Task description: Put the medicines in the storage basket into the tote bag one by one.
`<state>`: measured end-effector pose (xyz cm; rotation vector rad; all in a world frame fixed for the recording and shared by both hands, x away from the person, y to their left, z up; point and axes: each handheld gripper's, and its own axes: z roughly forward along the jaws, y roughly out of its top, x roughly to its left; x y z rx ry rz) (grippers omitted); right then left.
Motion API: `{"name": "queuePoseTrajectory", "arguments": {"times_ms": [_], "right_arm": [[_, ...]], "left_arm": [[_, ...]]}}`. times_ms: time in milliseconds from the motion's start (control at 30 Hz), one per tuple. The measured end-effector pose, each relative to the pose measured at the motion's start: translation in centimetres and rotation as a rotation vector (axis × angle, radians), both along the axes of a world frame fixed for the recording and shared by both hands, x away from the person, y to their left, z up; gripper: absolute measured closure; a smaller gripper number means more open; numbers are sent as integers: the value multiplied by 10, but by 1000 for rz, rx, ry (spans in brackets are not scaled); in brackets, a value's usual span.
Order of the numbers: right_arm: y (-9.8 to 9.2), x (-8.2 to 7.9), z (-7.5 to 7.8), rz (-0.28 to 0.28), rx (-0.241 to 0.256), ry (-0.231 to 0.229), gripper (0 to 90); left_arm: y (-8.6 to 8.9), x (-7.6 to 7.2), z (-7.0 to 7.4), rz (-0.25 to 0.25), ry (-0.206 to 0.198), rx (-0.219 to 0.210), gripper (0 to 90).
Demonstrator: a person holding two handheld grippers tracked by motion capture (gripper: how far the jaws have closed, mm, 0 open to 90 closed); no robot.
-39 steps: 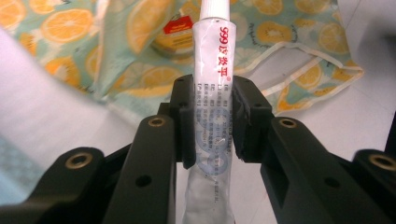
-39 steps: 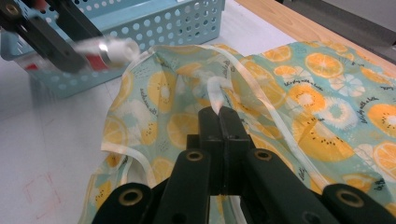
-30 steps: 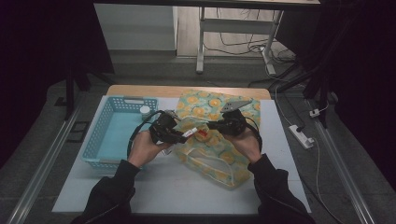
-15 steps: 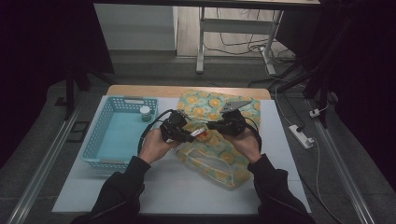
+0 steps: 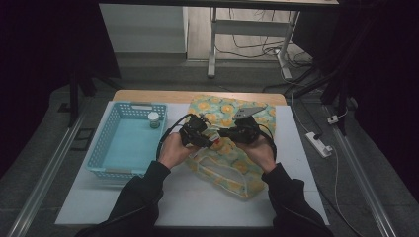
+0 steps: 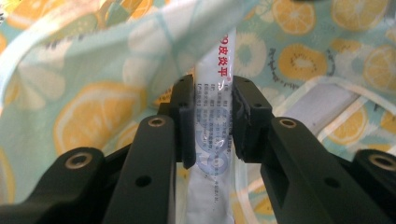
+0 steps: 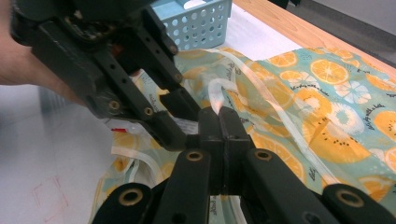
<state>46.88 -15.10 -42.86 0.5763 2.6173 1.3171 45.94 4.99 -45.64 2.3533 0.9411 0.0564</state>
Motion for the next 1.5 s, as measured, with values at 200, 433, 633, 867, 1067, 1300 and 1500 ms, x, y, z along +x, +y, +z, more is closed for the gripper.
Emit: {"name": "queuePoseTrajectory", "arguments": {"times_ms": [200, 433, 633, 867, 1067, 1300, 1500], "right_arm": [[-1, 1, 0, -1, 1, -1, 900], [-2, 2, 0, -8, 1, 1, 900], [0, 2, -2, -8, -9, 5, 900], [2, 3, -4, -8, -15, 8, 900], [3, 3, -6, -9, -19, 9, 900], [3, 3, -9, -10, -27, 9, 900], [4, 3, -9, -11, -28, 7, 900]], "left_arm": [[-7, 6, 2, 5, -6, 10, 720], [-11, 17, -4, 34, -13, 31, 720], [-12, 25, -11, 81, -25, 22, 719], [-12, 33, -19, 109, -37, 37, 718], [-10, 38, -27, 136, -41, 36, 717], [-8, 42, -33, 163, -71, 33, 713], [-5, 43, -30, 166, -79, 3, 567]]}}
